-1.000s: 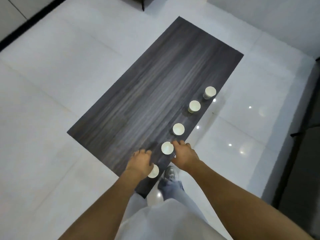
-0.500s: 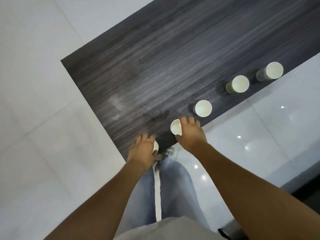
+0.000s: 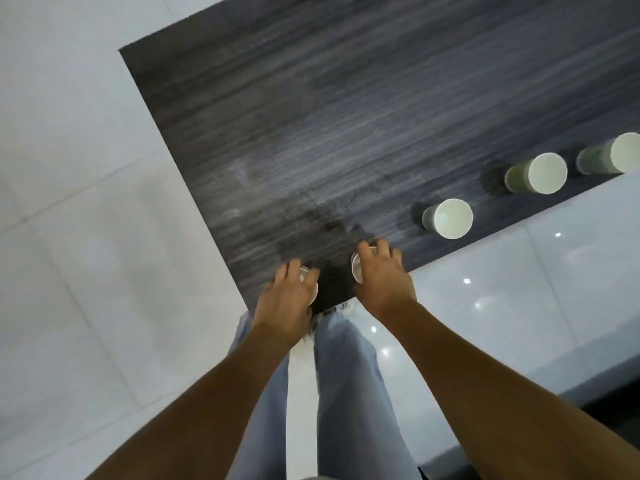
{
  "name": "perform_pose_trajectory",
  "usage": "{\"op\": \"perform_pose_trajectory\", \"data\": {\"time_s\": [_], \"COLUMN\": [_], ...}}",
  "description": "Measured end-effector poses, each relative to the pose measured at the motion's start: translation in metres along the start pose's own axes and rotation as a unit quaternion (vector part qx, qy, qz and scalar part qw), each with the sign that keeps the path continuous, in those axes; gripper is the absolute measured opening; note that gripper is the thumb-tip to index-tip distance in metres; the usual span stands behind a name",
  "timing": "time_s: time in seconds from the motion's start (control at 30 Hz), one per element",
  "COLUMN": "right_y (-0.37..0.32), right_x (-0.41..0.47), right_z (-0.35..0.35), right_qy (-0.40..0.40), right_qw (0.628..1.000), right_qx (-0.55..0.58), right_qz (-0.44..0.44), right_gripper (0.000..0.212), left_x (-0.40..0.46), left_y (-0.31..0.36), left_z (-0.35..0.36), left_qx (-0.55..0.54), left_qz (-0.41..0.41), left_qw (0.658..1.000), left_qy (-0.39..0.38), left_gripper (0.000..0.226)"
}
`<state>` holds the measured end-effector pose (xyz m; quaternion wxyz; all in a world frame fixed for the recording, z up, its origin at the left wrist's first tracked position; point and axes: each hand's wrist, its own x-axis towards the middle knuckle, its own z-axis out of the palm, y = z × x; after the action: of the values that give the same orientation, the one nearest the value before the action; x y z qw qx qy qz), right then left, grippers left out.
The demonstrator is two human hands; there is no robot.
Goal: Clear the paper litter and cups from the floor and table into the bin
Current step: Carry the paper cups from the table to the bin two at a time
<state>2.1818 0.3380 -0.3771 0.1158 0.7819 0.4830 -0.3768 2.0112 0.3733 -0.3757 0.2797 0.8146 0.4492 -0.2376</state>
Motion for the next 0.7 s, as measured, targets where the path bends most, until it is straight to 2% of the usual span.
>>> {"op": "perform_pose_trajectory", "data": {"time_s": [0.2, 0.3, 0.37, 0.53, 0.7], "right_y": [-0.089, -0.160, -0.208, -0.361, -0.519], "right_x": [-0.029, -0.039, -0.045, -0.053, -0.060], "right_z": [-0.048, -0.073, -0.084, -0.106, -0.129], "right_qy": [-0.010, -0.001, 0.004, 0.018, 0.028], "right_qw": [1.000, 0.999, 0.998, 0.997, 0.982], "right_qx": [-0.007, -0.005, -0.013, -0.008, -0.010], "right_qz": [-0.028, -0.050, -0.061, -0.081, -0.187], "right_gripper": [0.064, 0.061, 0.061, 0.054, 0.052], "left_x": [-0.033, -0.058, -0.075, -0.128, -0.188], "left_y": [-0.060, -0.115, -0.154, -0.284, -0.410], "left_z": [-0.068, -0.114, -0.142, -0.219, -0.291], "left_qx": [-0.006, -0.020, -0.029, -0.021, -0.068], "left_qz": [-0.035, -0.043, -0.044, -0.061, -0.140], "left_qw": [0.999, 0.999, 0.998, 0.996, 0.982], "left_qy": [0.008, 0.023, 0.031, 0.053, 0.109], "left_gripper": [0.061, 0.055, 0.059, 0.063, 0.065]}}
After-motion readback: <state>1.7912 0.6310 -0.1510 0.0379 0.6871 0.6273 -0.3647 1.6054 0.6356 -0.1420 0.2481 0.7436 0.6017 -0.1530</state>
